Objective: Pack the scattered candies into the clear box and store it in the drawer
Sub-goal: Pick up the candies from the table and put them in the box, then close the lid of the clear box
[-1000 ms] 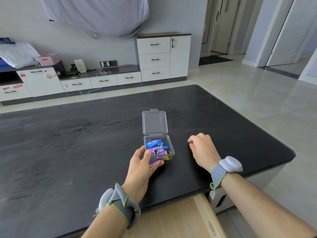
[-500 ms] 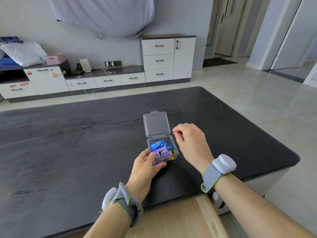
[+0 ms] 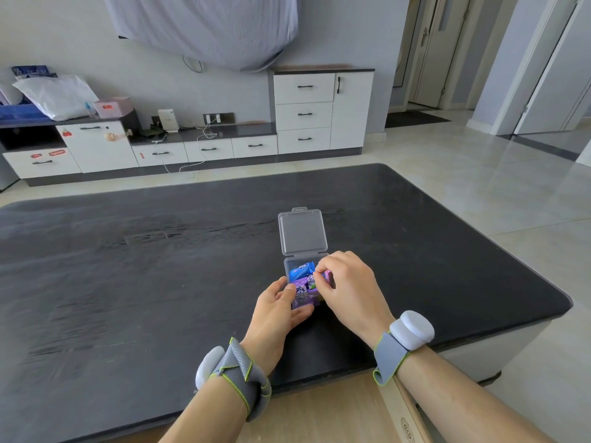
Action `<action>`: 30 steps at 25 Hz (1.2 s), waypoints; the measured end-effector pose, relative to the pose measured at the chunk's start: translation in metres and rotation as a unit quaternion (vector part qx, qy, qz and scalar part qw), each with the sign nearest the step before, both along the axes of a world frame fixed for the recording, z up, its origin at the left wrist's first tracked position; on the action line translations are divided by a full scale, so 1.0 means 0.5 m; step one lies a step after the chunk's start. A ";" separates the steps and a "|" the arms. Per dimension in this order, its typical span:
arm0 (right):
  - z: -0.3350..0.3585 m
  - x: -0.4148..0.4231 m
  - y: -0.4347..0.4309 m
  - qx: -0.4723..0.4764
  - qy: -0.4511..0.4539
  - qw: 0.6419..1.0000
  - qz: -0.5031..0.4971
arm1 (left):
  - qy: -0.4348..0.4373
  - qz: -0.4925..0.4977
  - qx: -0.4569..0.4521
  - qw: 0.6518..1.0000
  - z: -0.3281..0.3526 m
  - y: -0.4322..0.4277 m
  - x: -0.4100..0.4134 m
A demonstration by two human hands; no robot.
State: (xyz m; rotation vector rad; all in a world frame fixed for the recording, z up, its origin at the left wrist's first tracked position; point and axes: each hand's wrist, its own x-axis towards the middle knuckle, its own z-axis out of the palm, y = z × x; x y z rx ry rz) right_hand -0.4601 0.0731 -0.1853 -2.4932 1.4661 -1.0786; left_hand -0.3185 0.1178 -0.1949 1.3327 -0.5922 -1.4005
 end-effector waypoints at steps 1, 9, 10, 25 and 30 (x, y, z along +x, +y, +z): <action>0.000 0.000 0.000 -0.002 0.001 1.000 -0.001 | -0.006 -0.002 0.002 1.000 -0.003 -0.001 0.001; -0.005 -0.008 -0.028 0.022 -0.037 0.999 -0.020 | -0.159 0.000 0.001 0.987 -0.010 -0.011 0.011; -0.008 -0.011 -0.034 0.022 -0.038 0.999 -0.025 | -0.178 0.005 -0.003 0.984 -0.008 -0.016 0.015; 0.003 0.024 -0.126 0.267 -0.250 0.929 -0.048 | -0.188 0.005 -0.048 0.981 0.055 -0.112 0.046; 0.031 0.031 -0.134 0.278 -0.317 0.906 -0.044 | -0.161 0.000 -0.052 0.985 0.074 -0.125 0.041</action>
